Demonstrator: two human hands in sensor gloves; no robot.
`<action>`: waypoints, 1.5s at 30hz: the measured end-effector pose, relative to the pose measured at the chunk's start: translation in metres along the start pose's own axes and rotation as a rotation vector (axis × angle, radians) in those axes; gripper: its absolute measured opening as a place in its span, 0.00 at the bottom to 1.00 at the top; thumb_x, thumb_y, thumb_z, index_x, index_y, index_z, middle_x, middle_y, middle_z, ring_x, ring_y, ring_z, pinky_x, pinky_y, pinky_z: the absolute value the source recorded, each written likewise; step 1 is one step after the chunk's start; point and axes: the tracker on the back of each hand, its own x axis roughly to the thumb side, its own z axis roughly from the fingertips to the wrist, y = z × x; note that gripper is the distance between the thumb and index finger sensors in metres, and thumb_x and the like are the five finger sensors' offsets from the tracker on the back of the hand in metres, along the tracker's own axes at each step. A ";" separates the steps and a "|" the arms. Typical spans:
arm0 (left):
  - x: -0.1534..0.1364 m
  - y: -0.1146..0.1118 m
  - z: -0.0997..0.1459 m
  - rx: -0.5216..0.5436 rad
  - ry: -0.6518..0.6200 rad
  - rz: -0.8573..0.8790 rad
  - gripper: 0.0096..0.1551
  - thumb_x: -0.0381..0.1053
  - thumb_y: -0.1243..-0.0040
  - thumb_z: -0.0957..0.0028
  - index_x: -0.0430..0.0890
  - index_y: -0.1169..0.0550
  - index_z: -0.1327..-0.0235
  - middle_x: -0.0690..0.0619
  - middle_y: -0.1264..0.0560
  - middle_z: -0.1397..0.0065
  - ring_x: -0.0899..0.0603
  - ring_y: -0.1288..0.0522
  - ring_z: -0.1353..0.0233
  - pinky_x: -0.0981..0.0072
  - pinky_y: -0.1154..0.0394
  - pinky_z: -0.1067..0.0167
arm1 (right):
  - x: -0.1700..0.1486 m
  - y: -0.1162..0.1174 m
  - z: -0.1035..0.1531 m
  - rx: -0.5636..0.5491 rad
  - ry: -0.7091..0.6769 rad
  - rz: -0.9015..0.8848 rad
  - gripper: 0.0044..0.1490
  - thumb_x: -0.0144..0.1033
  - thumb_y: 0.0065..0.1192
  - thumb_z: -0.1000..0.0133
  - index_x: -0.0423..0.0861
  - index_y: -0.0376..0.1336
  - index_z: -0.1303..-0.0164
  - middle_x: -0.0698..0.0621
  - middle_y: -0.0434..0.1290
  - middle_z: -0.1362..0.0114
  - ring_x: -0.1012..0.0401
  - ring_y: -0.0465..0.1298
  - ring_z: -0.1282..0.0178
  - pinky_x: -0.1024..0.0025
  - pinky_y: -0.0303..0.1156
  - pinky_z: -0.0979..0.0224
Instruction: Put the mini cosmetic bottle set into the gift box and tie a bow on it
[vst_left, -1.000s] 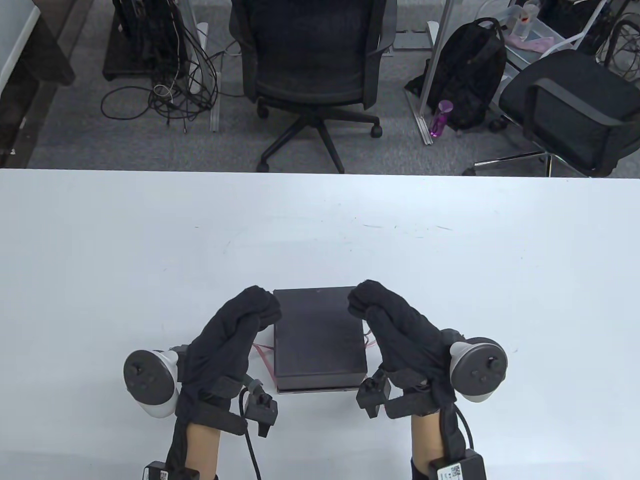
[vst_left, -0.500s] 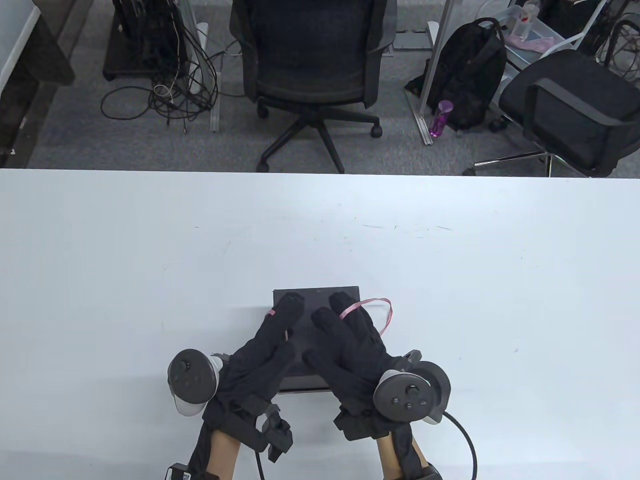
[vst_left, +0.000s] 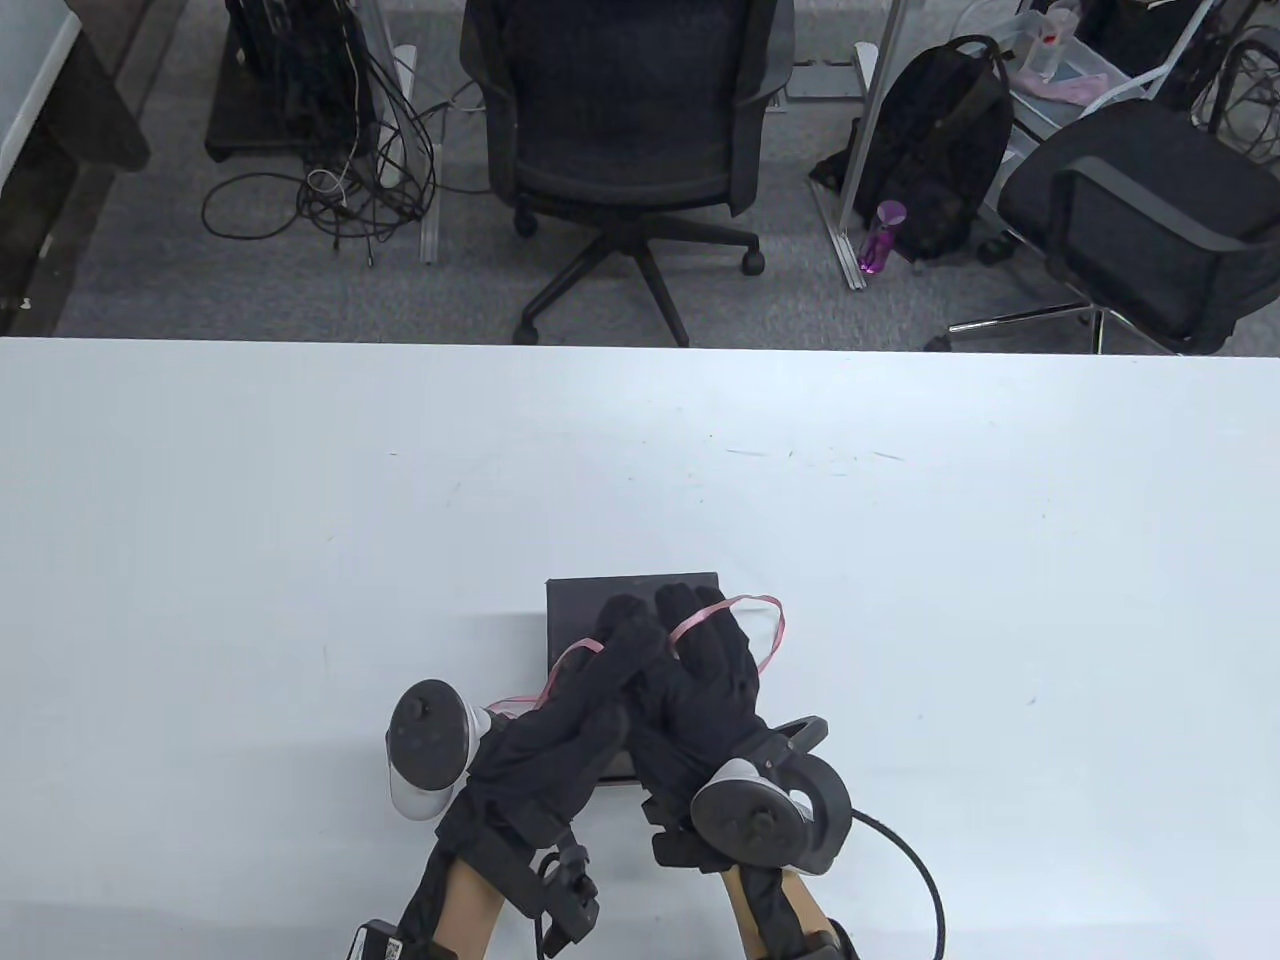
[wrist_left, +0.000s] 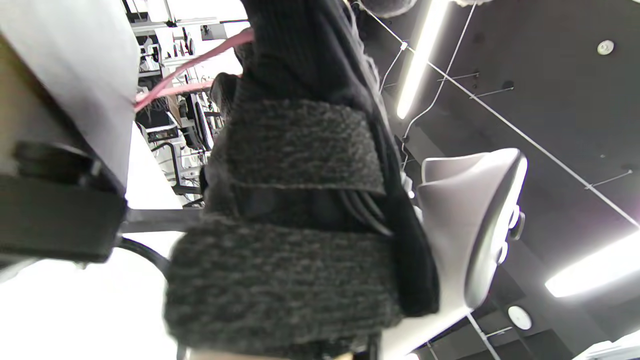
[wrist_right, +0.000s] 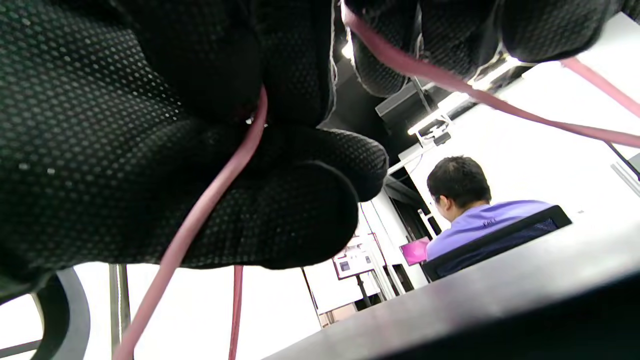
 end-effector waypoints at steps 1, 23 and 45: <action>0.001 0.004 0.001 -0.001 -0.003 0.000 0.37 0.69 0.64 0.35 0.63 0.43 0.10 0.42 0.58 0.08 0.14 0.50 0.18 0.21 0.41 0.27 | -0.005 -0.002 -0.001 -0.011 0.026 -0.033 0.24 0.39 0.69 0.41 0.35 0.73 0.46 0.23 0.59 0.21 0.24 0.58 0.27 0.23 0.60 0.34; -0.007 0.007 -0.004 0.142 0.089 -0.370 0.41 0.58 0.41 0.39 0.44 0.36 0.16 0.33 0.50 0.13 0.21 0.48 0.17 0.23 0.41 0.27 | -0.009 0.006 -0.007 0.434 -0.117 -0.839 0.22 0.45 0.67 0.38 0.42 0.73 0.43 0.32 0.31 0.14 0.28 0.22 0.30 0.14 0.29 0.43; 0.017 0.097 0.045 0.041 0.437 -0.441 0.18 0.54 0.41 0.38 0.46 0.16 0.48 0.43 0.23 0.27 0.29 0.23 0.31 0.33 0.28 0.32 | -0.081 -0.064 -0.001 0.441 0.271 -0.313 0.22 0.35 0.72 0.40 0.29 0.75 0.51 0.31 0.62 0.19 0.30 0.61 0.26 0.30 0.62 0.31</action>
